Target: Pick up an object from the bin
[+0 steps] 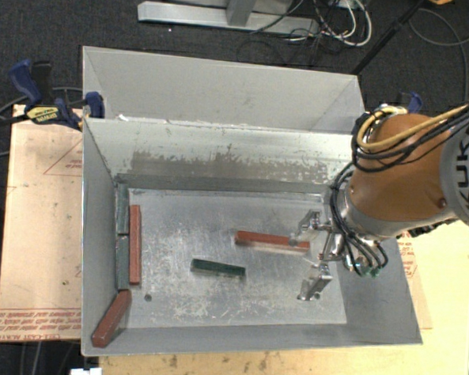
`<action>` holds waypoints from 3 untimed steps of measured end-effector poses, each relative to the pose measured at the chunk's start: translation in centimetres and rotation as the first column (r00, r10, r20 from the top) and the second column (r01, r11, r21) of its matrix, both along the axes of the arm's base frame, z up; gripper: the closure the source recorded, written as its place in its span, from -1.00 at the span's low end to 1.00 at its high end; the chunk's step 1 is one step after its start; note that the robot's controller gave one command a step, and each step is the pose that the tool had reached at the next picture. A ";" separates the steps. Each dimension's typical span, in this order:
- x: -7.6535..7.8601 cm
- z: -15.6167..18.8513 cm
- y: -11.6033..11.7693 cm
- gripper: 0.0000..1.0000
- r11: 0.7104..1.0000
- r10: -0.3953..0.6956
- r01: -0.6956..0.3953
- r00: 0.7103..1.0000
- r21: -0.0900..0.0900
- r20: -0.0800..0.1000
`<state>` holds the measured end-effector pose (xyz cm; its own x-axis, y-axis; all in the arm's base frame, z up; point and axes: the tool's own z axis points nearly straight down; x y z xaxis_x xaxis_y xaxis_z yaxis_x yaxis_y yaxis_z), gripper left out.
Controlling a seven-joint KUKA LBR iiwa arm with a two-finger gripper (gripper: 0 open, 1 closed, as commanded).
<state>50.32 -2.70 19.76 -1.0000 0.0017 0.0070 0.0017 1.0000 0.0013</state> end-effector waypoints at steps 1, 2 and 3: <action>0.2 0.3 0.0 -1.00 1.000 0.001 -0.001 1.000 -0.001 0.007; 5.0 -6.5 -1.0 -1.00 0.996 0.086 -0.086 0.996 -0.002 0.015; 6.1 -8.8 -1.2 -1.00 0.993 0.114 -0.114 0.993 0.000 0.004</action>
Offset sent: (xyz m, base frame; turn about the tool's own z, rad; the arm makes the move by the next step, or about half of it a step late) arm 0.0860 -0.0181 -0.1276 -0.1581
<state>56.40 -3.94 10.96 -0.9937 -0.1124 0.0033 -0.1124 0.9937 0.0018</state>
